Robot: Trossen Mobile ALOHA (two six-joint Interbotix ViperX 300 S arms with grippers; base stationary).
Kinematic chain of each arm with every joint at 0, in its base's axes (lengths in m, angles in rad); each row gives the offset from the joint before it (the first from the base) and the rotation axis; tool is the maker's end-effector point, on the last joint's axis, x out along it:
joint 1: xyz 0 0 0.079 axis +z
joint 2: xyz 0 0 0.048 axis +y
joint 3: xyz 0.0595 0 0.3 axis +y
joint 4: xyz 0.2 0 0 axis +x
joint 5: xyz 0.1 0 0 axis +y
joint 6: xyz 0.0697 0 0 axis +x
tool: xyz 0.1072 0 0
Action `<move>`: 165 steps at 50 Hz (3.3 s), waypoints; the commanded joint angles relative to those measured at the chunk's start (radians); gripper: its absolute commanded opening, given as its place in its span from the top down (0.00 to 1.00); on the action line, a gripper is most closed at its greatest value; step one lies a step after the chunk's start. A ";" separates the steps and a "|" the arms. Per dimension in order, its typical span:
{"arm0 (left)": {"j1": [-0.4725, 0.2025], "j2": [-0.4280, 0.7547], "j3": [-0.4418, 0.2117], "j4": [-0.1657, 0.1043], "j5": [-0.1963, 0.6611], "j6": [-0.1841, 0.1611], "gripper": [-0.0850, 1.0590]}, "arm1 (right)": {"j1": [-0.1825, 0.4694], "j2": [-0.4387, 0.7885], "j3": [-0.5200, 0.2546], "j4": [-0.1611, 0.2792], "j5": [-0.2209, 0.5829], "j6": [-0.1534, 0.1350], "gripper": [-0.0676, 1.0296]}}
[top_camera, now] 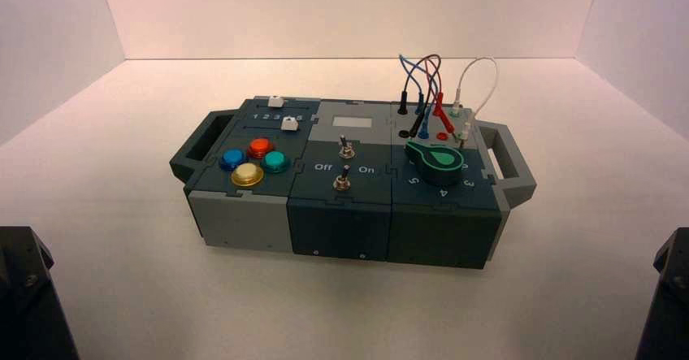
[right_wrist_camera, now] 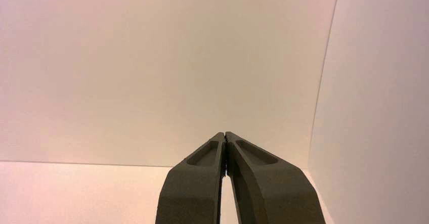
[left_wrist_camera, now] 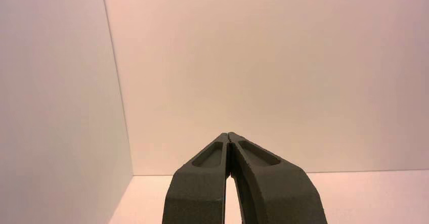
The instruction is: Flip the top switch on with the left gripper.
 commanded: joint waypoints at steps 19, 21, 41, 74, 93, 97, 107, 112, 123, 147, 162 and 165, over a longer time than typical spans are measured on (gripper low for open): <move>-0.005 0.005 -0.035 -0.002 0.015 0.003 0.95 | 0.009 0.006 -0.032 0.002 0.014 -0.002 0.96; -0.005 0.005 -0.037 -0.002 0.028 0.005 0.95 | 0.009 0.009 -0.032 0.002 0.025 -0.002 0.96; -0.077 0.003 -0.098 -0.002 0.198 0.005 0.95 | 0.012 0.018 -0.080 0.002 0.184 -0.002 0.96; -0.258 0.011 -0.235 -0.035 0.666 -0.018 0.95 | 0.170 0.101 -0.179 0.074 0.592 0.006 0.96; -0.264 0.071 -0.242 -0.072 0.744 -0.091 0.95 | 0.195 0.350 -0.204 0.193 0.759 0.011 0.96; -0.268 0.091 -0.244 -0.077 0.753 -0.097 0.95 | 0.218 0.397 -0.210 0.204 0.767 0.011 0.96; -0.299 0.155 -0.261 -0.081 0.785 -0.098 0.95 | 0.255 0.506 -0.224 0.247 0.787 0.012 0.96; -0.314 0.178 -0.267 -0.081 0.799 -0.101 0.95 | 0.258 0.549 -0.216 0.281 0.792 0.011 0.96; -0.328 0.192 -0.261 -0.083 0.807 -0.107 0.95 | 0.258 0.635 -0.201 0.307 0.802 0.012 0.96; -0.348 0.189 -0.238 -0.083 0.851 -0.107 0.95 | 0.261 0.874 -0.218 0.371 0.836 0.008 0.96; -0.387 0.249 -0.255 -0.083 1.000 -0.107 0.95 | 0.305 0.969 -0.239 0.379 0.834 0.008 0.96; -0.411 0.267 -0.258 -0.086 1.020 -0.109 0.95 | 0.307 0.988 -0.250 0.380 0.834 0.006 0.96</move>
